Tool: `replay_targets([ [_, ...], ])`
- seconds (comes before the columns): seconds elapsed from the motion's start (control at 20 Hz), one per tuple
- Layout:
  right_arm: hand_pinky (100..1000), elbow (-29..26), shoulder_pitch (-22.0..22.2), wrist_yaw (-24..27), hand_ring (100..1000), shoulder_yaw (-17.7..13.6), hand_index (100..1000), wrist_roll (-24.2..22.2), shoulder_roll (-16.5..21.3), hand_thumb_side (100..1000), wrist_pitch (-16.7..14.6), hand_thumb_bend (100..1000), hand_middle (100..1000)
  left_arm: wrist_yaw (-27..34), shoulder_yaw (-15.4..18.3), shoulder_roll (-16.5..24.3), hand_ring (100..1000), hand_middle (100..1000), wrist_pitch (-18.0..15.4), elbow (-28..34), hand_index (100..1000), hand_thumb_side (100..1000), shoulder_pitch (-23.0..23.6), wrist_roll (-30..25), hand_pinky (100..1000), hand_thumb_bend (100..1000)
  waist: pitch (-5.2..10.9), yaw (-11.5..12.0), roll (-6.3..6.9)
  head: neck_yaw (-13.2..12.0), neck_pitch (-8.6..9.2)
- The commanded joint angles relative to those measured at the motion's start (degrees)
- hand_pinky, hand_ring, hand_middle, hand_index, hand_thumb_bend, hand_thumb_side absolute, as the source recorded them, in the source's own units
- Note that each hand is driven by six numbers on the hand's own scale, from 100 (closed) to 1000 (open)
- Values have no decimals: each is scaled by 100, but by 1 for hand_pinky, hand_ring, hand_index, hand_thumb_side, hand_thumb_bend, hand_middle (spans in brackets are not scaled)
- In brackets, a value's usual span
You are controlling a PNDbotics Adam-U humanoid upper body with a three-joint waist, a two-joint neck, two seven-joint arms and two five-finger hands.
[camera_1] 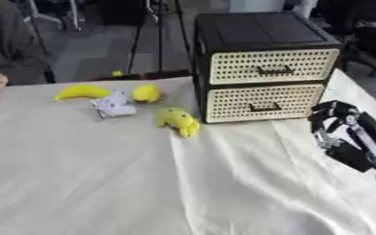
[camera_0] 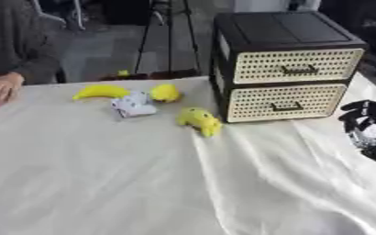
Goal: Pick up objects from table and place into drawer.
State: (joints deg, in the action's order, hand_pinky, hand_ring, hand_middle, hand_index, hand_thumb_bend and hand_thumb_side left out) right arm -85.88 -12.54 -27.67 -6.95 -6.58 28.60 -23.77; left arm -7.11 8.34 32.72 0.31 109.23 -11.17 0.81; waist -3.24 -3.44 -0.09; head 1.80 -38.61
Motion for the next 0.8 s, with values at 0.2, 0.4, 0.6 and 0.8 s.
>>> replay_targets([
  [0.2, 509, -202, -30, 79, 684, -77, 687, 73, 95, 793, 4, 100, 750, -21, 82, 110, 483, 580, -2, 37, 713, 843, -48, -24, 631, 505, 54, 6, -10, -13, 26],
  [0.4, 508, -215, -19, 76, 683, -72, 687, 73, 79, 791, 4, 100, 750, -21, 85, 103, 483, 580, -2, 34, 713, 844, -39, -30, 631, 503, 54, 9, -14, -39, 21],
  [0.6, 508, -227, -12, 63, 683, -75, 687, 75, 73, 789, 6, 100, 750, -21, 93, 99, 483, 580, -5, 36, 714, 845, -33, -30, 632, 500, 53, 7, -15, -52, 35],
  [0.8, 508, -233, -19, 52, 682, -71, 688, 77, 79, 787, 5, 100, 749, -19, 97, 98, 488, 581, -8, 39, 715, 844, -35, -28, 633, 499, 52, 5, -12, -61, 47],
])
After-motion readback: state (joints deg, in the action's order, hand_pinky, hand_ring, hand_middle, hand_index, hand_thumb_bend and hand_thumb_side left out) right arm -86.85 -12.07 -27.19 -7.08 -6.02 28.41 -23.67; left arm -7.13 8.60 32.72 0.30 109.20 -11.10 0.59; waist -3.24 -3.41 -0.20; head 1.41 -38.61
